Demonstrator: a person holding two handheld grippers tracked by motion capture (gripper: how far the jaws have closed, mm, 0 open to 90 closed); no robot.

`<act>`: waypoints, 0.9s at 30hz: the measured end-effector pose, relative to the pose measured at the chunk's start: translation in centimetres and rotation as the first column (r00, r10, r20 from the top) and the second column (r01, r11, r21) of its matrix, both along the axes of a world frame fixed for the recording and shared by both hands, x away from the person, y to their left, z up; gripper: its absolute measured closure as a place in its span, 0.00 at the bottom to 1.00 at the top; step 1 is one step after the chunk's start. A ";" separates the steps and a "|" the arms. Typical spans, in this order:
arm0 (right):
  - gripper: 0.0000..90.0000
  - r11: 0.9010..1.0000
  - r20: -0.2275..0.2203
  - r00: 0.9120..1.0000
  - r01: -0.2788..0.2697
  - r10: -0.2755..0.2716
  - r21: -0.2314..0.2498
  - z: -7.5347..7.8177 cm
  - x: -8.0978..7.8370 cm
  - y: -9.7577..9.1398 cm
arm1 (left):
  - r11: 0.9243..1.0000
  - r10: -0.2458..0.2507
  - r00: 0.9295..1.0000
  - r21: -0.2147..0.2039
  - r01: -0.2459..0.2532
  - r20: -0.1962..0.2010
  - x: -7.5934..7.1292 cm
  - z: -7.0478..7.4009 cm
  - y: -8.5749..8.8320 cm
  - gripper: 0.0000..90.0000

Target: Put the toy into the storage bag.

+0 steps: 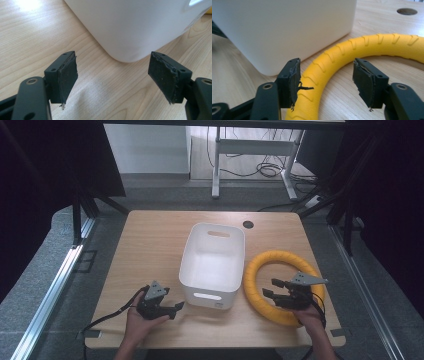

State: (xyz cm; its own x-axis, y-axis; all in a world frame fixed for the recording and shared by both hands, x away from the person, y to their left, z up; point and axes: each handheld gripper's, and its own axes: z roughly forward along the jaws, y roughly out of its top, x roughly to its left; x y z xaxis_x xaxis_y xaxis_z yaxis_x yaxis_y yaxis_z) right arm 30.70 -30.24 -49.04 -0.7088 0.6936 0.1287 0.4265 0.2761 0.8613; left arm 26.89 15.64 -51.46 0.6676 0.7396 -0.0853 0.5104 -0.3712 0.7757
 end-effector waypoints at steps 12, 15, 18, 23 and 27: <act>0.39 0.999 -0.059 0.997 0.040 -0.041 -0.023 -0.3 0.5 -0.1 | 1.000 -0.007 1.000 -0.014 0.007 -0.011 -0.4 0.1 -0.1 0.26; 0.38 0.999 -0.071 0.997 0.041 -0.043 -0.028 -0.4 0.6 -0.2 | 1.000 -0.013 1.000 -0.014 0.013 -0.018 -0.5 -0.1 -0.2 0.26; 0.38 0.999 -0.078 0.996 0.047 -0.049 -0.027 -0.3 0.7 -0.4 | 1.000 -0.015 1.000 -0.022 0.014 -0.022 -0.5 0.0 -0.2 0.26; 0.38 0.998 -0.088 0.995 0.052 -0.055 -0.030 -0.3 0.7 -0.6 | 0.999 -0.016 1.000 -0.030 0.015 -0.025 -0.5 0.0 -0.2 0.26; 0.38 0.998 -0.097 0.994 0.046 -0.050 -0.040 -0.3 0.7 -0.5 | 0.999 -0.010 1.000 -0.038 0.009 -0.028 -0.3 0.2 -0.1 0.26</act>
